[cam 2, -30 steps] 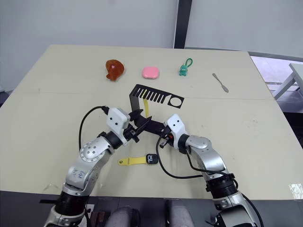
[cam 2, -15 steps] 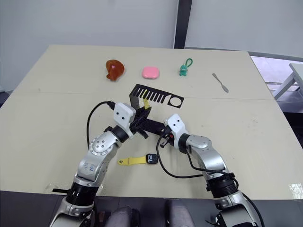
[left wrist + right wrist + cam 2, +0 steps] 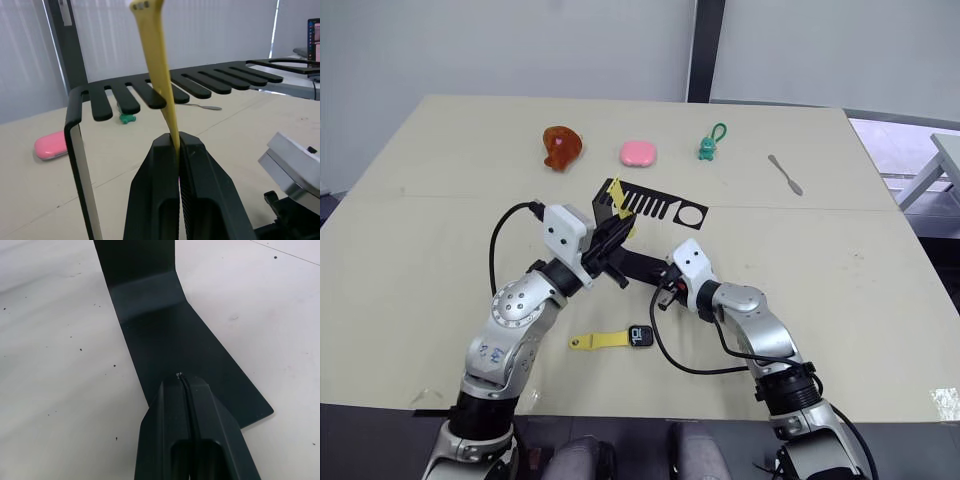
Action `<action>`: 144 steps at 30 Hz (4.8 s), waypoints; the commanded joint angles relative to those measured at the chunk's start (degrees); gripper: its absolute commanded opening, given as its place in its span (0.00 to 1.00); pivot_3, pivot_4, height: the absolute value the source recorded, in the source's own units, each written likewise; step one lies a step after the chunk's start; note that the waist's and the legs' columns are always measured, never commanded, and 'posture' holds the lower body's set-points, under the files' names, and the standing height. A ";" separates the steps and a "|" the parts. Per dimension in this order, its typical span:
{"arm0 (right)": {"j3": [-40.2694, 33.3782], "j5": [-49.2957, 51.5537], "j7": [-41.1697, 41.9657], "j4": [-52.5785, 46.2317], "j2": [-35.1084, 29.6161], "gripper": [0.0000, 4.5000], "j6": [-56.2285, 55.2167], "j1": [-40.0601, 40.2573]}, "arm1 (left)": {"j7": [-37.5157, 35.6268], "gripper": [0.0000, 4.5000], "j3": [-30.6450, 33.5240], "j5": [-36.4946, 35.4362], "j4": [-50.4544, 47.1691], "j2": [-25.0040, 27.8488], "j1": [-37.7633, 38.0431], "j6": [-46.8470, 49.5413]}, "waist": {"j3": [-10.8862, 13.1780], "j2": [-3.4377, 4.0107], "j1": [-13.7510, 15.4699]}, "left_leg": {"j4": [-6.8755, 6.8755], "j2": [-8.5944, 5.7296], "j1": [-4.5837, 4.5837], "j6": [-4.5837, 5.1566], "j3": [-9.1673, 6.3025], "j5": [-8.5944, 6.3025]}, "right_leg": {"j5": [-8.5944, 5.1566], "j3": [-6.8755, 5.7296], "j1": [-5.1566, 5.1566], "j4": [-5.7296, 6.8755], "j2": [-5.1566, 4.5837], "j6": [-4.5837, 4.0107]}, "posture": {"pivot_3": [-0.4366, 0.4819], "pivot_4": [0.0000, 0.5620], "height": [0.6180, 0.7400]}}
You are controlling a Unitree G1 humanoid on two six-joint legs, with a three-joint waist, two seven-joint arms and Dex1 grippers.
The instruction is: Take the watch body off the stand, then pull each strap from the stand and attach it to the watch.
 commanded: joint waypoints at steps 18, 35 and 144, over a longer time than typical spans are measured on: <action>-10.54 8.55 8.41 -22.06 -13.50 0.00 -0.07 14.97 | -30.09 0.02 7.98 -32.34 -9.82 23.50 2.54 20.91 | 0.08 0.11 0.06 | -0.09 -0.05 -0.15 0.04 -0.13 -0.03 | 0.00 -0.05 -0.01 -0.26 -0.05 0.00 | 0.48 0.27 1.00; -24.22 65.76 -5.85 -42.00 -22.41 0.99 24.79 13.88 | -43.52 0.00 -2.69 -30.64 5.38 18.66 -11.45 18.76 | 0.17 0.15 -0.03 | -0.07 -0.01 -0.10 -0.03 -0.12 0.01 | -0.01 0.13 -0.03 -0.19 0.13 0.00 | 0.48 0.27 1.00; -19.67 74.24 -14.43 -36.82 -10.64 0.02 16.85 12.77 | -36.34 0.00 0.09 -36.76 3.76 12.60 -10.49 23.43 | 0.17 0.15 0.02 | -0.10 -0.01 -0.21 0.04 -0.16 0.02 | 0.04 0.14 -0.04 -0.35 0.10 0.09 | 0.48 0.27 1.00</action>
